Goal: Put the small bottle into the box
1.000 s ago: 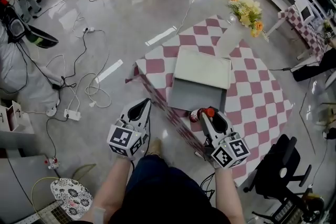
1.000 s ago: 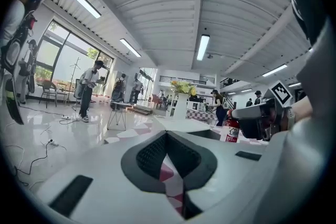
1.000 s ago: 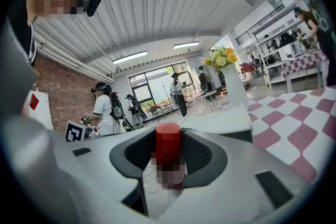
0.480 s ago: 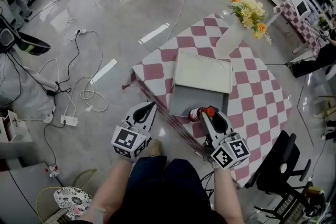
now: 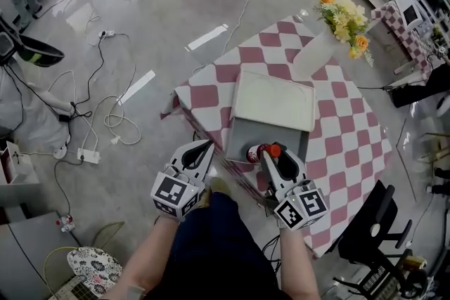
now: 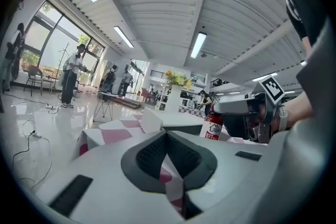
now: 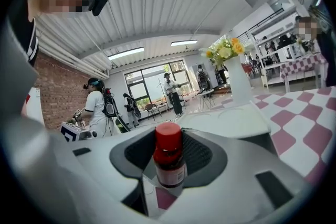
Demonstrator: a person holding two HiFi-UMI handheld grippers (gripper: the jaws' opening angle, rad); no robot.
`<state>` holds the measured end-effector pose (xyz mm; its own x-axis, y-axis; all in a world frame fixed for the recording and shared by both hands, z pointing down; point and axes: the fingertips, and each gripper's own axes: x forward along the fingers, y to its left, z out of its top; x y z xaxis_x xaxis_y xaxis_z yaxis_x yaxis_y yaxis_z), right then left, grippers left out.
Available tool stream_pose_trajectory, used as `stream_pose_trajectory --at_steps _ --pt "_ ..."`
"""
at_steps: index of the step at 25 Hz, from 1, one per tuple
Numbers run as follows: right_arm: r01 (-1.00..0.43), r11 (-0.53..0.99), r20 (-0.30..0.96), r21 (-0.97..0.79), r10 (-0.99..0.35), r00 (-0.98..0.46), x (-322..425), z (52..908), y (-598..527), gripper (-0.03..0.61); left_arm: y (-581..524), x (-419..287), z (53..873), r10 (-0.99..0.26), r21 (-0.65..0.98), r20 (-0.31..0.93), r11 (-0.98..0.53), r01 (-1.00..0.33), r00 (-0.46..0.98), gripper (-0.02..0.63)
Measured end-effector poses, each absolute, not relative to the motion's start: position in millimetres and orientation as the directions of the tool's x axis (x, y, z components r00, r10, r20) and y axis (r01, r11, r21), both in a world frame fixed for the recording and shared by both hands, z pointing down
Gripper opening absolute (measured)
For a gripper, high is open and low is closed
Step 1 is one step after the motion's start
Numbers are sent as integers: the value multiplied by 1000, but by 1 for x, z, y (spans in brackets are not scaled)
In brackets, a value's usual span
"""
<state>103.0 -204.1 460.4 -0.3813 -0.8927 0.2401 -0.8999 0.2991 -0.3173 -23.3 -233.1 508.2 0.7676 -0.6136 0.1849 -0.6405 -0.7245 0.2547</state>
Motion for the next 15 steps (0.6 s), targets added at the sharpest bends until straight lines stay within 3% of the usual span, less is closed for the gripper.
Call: stream_pose_trajectory --at_steps 15 --pt "-886 379 309 -267 -837 -452 84 488 -232 153 -243 -10 532 -616 275 209 -708 -650 759 2"
